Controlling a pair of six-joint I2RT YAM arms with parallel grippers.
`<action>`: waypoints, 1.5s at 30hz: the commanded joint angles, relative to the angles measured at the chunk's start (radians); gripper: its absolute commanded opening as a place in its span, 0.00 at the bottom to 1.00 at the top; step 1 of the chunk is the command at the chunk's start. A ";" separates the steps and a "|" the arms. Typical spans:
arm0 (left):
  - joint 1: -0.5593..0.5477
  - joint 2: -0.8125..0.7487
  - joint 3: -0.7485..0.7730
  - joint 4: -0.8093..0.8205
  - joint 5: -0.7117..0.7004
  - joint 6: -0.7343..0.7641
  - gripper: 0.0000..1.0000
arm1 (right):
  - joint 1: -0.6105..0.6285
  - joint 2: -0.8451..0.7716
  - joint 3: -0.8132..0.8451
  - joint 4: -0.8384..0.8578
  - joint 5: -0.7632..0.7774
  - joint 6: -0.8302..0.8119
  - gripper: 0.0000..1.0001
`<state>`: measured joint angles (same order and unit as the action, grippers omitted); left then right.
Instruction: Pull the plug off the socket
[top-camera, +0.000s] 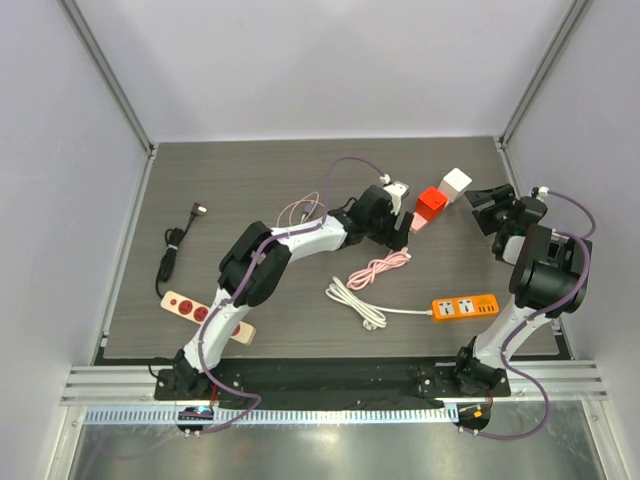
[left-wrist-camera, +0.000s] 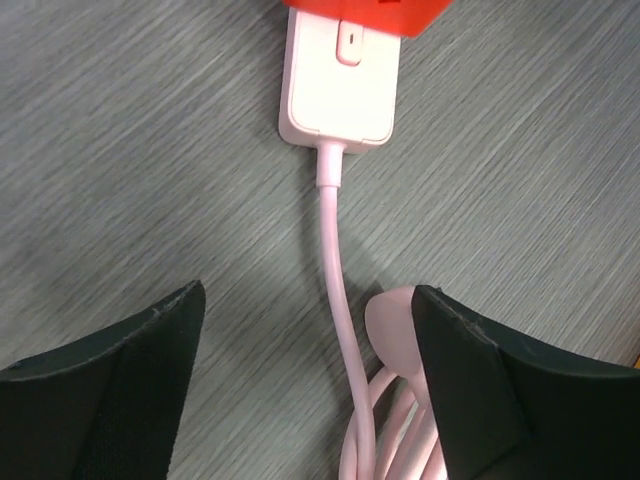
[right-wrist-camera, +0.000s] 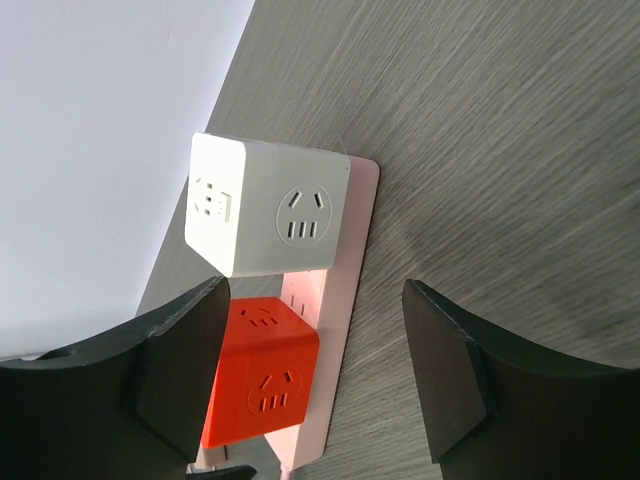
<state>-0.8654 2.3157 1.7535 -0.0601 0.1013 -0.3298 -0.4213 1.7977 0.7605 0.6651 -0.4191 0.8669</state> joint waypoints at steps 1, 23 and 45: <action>0.003 -0.039 0.124 -0.069 0.005 0.078 0.87 | 0.015 0.026 0.053 0.033 -0.053 -0.026 0.76; -0.011 0.344 0.541 0.232 -0.041 0.112 0.94 | 0.046 0.088 0.069 0.146 -0.113 0.010 0.86; -0.007 0.444 0.666 0.306 -0.071 0.031 0.38 | 0.050 0.101 0.065 0.159 -0.129 0.018 0.86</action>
<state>-0.8772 2.7522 2.3695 0.1917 0.0368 -0.2920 -0.3786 1.9072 0.8082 0.7830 -0.5354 0.8936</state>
